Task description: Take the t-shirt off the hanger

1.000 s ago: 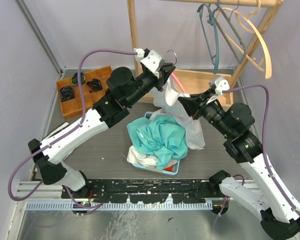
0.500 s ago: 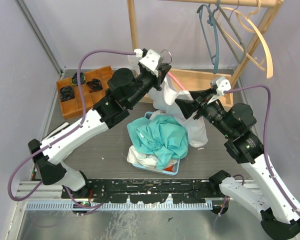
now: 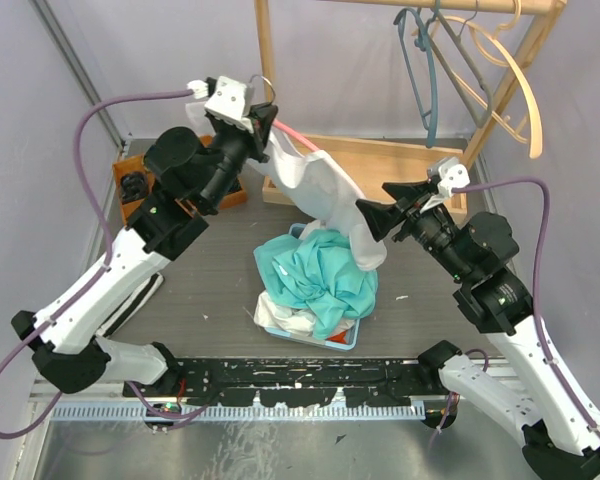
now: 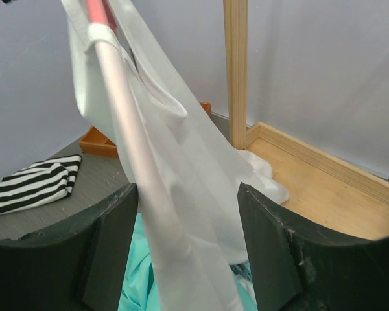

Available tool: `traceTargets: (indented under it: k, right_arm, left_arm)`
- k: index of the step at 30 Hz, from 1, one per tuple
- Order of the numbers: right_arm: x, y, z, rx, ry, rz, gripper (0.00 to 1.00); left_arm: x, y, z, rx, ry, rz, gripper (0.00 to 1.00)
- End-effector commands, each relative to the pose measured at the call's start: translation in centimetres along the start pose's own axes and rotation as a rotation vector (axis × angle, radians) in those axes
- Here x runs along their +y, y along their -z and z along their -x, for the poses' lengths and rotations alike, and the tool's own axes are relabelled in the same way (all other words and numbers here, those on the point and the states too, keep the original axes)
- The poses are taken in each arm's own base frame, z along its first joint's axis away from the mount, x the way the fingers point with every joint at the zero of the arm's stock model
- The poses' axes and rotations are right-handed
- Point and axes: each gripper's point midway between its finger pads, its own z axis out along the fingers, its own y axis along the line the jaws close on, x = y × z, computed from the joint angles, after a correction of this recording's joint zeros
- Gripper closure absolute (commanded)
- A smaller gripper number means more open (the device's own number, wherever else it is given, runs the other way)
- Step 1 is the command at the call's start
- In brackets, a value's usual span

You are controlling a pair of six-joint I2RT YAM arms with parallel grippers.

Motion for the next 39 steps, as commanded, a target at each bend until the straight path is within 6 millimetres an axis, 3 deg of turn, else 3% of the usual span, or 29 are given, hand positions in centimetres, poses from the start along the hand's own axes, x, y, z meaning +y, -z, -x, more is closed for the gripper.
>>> traceTargets:
  k: [1, 7, 12, 24, 27, 33, 36, 39]
  right_arm:
    - [-0.4, 0.3, 0.6, -0.03, 0.027, -0.023, 0.32]
    - [-0.1, -0.1, 0.1, -0.022, 0.024, 0.001, 0.33]
    - [0.5, -0.7, -0.2, -0.01, 0.02, 0.04, 0.47]
    - [0.9, -0.6, -1.6, 0.02, 0.021, 0.067, 0.44]
    - [0.6, -0.8, -2.1, 0.033, 0.021, 0.054, 0.56]
    - [0.1, -0.9, -2.5, 0.034, 0.014, 0.027, 0.95]
    - [-0.5, -0.9, -2.8, 0.035, 0.003, -0.007, 0.99]
    - [-3.0, -1.1, -3.7, 0.059, -0.028, -0.151, 0.99]
  left_arm:
    - [2.7, 1.8, 3.5, -0.074, 0.024, 0.064, 1.0]
    - [3.6, 2.2, 4.6, -0.082, 0.03, 0.086, 1.0]
    - [3.8, 2.2, 5.1, -0.089, 0.037, 0.092, 1.0]
    - [5.0, 1.8, 6.7, -0.103, 0.033, 0.148, 1.0]
    - [5.0, 2.0, 7.0, -0.112, 0.046, 0.143, 1.0]
    - [5.5, 2.4, 7.9, -0.128, 0.045, 0.162, 1.0]
    - [6.0, 2.6, 8.4, -0.14, 0.049, 0.191, 1.0]
    - [7.2, 3.2, 9.4, -0.168, 0.063, 0.246, 1.0]
